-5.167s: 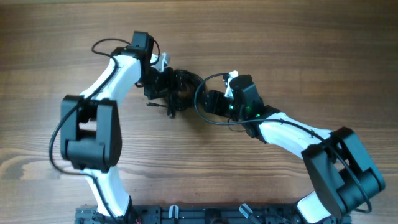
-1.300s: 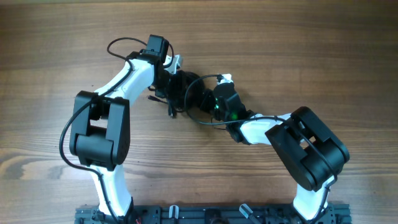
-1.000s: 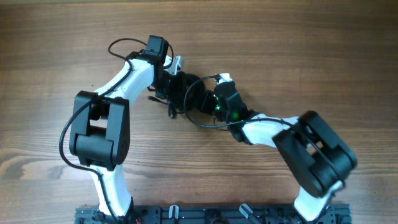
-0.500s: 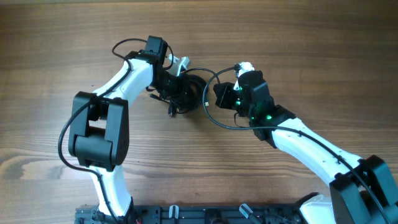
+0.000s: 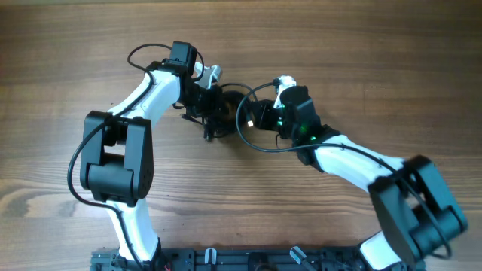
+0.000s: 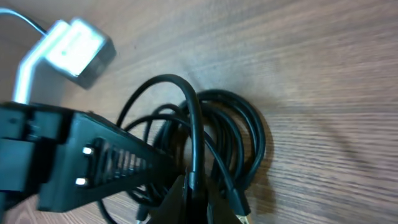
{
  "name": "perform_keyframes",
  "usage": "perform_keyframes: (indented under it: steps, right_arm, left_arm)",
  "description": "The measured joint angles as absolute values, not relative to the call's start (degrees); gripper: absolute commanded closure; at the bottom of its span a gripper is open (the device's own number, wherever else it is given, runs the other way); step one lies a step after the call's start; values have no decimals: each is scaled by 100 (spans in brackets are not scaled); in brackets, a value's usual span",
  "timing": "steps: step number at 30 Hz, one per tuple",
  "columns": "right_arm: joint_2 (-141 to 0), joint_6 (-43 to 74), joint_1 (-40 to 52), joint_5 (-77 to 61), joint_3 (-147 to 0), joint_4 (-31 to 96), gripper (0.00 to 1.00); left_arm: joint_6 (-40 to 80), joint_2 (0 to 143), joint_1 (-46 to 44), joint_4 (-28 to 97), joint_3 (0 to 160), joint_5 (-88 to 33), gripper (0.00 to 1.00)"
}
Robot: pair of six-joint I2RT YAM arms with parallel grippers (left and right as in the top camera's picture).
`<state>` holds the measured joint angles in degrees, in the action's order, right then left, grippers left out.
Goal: Untangle cables
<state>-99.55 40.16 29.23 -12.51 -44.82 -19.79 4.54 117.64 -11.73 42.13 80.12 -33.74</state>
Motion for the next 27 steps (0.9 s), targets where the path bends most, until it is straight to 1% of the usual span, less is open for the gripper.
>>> perform_keyframes:
  steps: [3,6,10,12,14,16,17,22,27]
  right_arm:
    - [-10278,4088,2923,-1334,-4482,-2169,71]
    - [-10519,4265,2923,-1457,-4482,-2434,69]
    - [-10663,4392,2923,-1610,-4482,-2648,68]
    - [-10674,4429,2923,-1645,-4482,-2650,66]
    - [-10676,4451,2926,-1667,-4482,-2650,65]
    - [-10678,4477,2926,-1684,-4482,-2646,62]
    - [-10678,4480,2932,-1693,-4482,-2648,59]
    - [-10678,4512,3044,-1697,-4482,-2644,52]
    - [-10678,4797,3190,-1717,-4482,-2567,51]
  left_arm:
    - [482,11764,-1173,4213,8012,-3282,89]
    - [567,11764,-1173,4178,8012,-3074,90]
    - [891,11764,-1173,4104,8012,-2408,90]
    - [978,11764,-1173,4091,8012,-2187,91]
    - [1031,11764,-1173,4086,8012,-2075,91]
    - [1063,11764,-1173,4086,8012,-2012,90]
    - [1074,11764,-1173,4086,8012,-1981,90]
    - [1105,11764,-1173,4088,8012,-1855,91]
    - [1111,11764,-1173,4086,8012,-1525,90]
